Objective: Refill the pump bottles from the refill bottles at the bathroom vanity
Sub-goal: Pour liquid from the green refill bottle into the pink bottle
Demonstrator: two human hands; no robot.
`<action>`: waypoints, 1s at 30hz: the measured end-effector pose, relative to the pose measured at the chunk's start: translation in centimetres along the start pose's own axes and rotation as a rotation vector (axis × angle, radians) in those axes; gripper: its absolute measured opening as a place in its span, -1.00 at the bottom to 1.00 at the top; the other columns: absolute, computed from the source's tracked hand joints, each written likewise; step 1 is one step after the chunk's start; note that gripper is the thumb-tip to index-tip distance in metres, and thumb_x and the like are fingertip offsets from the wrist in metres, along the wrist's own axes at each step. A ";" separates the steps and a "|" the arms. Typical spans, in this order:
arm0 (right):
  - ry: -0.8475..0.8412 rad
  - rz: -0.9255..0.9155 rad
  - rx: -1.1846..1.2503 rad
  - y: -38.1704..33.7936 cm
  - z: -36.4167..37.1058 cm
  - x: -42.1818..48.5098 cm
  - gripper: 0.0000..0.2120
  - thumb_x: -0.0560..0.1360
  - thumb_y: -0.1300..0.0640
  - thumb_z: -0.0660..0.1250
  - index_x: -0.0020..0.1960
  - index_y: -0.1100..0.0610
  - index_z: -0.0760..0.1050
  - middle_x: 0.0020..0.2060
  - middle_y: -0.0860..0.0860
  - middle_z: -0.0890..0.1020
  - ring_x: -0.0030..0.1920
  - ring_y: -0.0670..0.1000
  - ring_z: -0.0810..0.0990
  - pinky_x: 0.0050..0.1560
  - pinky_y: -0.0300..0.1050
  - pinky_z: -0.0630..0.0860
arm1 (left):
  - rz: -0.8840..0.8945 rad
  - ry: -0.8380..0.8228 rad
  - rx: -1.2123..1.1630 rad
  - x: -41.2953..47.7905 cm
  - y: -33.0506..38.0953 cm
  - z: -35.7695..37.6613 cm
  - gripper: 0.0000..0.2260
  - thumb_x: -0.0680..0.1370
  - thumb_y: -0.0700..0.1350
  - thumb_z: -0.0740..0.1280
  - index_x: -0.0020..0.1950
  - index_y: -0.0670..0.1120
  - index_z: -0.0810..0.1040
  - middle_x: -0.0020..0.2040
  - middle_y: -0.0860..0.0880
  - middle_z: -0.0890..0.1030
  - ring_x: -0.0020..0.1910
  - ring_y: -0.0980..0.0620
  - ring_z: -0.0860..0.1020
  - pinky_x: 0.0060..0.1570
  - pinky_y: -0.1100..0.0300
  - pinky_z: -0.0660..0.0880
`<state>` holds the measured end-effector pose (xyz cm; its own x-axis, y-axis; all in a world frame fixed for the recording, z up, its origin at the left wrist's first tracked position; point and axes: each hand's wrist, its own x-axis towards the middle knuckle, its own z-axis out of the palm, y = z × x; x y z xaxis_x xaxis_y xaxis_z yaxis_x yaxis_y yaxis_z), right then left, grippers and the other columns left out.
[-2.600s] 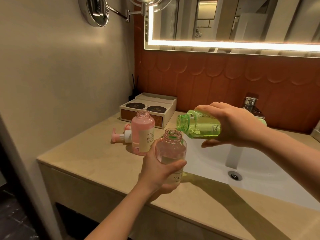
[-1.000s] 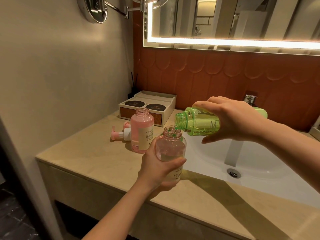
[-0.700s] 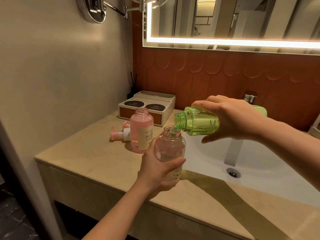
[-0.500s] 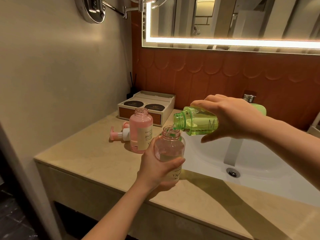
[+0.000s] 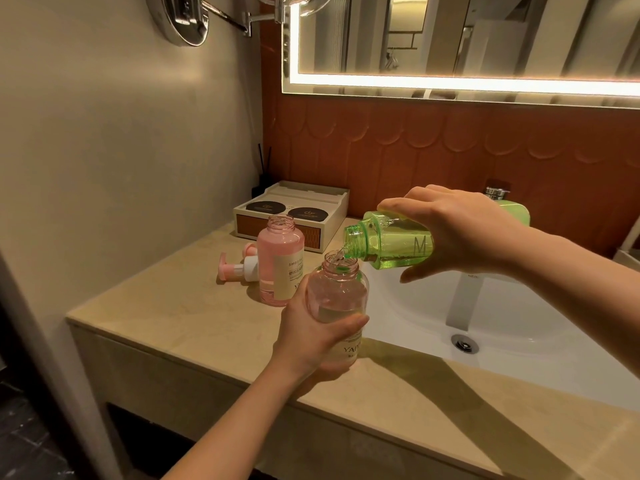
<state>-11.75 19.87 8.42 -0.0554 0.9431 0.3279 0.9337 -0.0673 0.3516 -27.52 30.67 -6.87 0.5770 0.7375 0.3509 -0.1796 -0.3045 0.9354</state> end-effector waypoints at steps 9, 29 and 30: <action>0.001 0.001 -0.011 0.3 0.1 0.0 -0.09 0.16 -0.30 0.47 0.42 -0.02 0.28 0.09 -0.01 0.57 0.02 0.03 0.53 -0.18 -0.14 0.51 | 0.000 0.001 0.016 0.1 -0.2 -0.1 -0.47 0.26 -0.20 0.56 0.12 0.11 0.42 0.05 0.14 0.59 0.01 0.31 0.56 -0.09 0.38 0.49; 0.031 -0.034 -0.056 0.4 -0.5 -0.1 -0.14 0.17 -0.26 0.50 0.38 0.01 0.34 0.05 0.00 0.59 -0.02 0.04 0.54 -0.26 -0.18 0.47 | -0.001 0.020 0.018 0.2 -0.4 0.0 -0.31 0.13 0.06 0.57 0.21 0.09 0.41 0.11 0.13 0.57 0.10 0.21 0.55 0.00 0.33 0.49; 0.037 -0.039 -0.063 0.4 -0.5 -0.1 -0.14 0.16 -0.26 0.50 0.37 0.02 0.35 0.04 0.01 0.59 -0.04 0.05 0.55 -0.27 -0.18 0.45 | -0.003 0.020 0.017 0.1 -0.4 0.0 -0.32 0.16 0.00 0.59 0.21 0.09 0.41 0.11 0.12 0.57 0.09 0.21 0.55 -0.01 0.33 0.49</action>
<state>-11.51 19.59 8.97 -0.1054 0.9328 0.3447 0.9066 -0.0523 0.4187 -27.38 30.91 -7.20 0.5618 0.7500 0.3490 -0.1640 -0.3126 0.9356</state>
